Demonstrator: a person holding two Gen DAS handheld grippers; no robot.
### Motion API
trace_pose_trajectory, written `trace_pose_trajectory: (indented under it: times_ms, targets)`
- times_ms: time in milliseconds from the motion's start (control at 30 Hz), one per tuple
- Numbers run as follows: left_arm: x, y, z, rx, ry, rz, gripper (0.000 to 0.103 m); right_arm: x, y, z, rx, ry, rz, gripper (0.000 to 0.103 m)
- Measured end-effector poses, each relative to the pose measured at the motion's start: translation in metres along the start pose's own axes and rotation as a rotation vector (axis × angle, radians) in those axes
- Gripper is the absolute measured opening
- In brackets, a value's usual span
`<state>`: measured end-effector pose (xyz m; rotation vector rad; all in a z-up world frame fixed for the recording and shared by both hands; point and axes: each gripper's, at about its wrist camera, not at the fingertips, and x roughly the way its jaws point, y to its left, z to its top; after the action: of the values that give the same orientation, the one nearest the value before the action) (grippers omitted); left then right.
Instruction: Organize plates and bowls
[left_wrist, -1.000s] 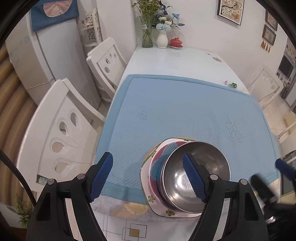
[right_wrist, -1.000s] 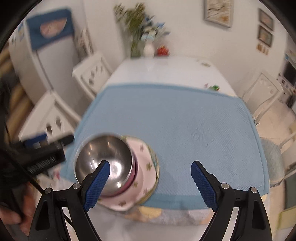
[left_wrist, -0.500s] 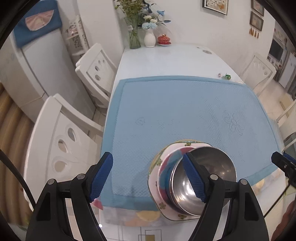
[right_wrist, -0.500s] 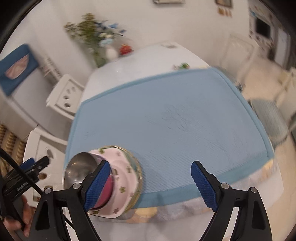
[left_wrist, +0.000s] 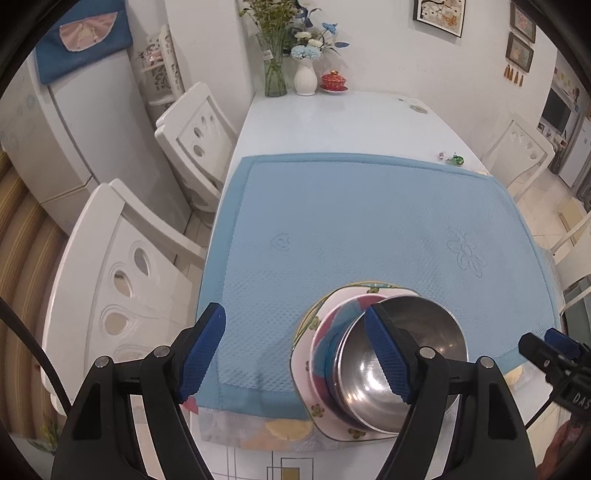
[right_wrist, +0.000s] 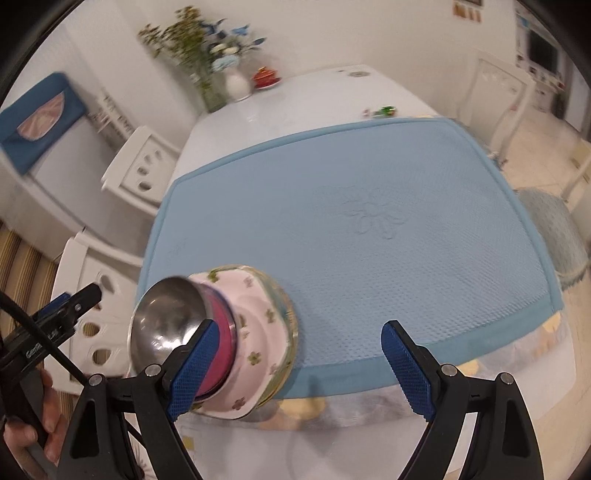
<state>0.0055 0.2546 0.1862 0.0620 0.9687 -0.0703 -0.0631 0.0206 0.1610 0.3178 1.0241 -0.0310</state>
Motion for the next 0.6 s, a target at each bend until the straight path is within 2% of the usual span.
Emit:
trace_pose_trajectory:
  times_ms: [267,367,433,467,600]
  targets:
    - [0.0,0.007,-0.01,-0.018,0.012,-0.073,0.076,0.012,0.027,-0.008,-0.074,0.044,0.114,0.088]
    - [0.0,0.01,-0.012,-0.052,0.025,-0.139,0.076,0.014,0.032,-0.008,-0.084,0.047,0.129,0.088]
    - [0.003,0.013,-0.013,-0.077,0.031,-0.151,0.076,0.015,0.034,-0.008,-0.088,0.045,0.123,0.088]
    - [0.003,0.013,-0.014,-0.084,0.032,-0.14,0.076,0.015,0.035,-0.009,-0.089,0.045,0.121,0.088]
    - [0.003,0.01,-0.017,-0.061,-0.001,-0.01,0.076,0.017,0.036,-0.01,-0.084,0.056,0.126,0.088]
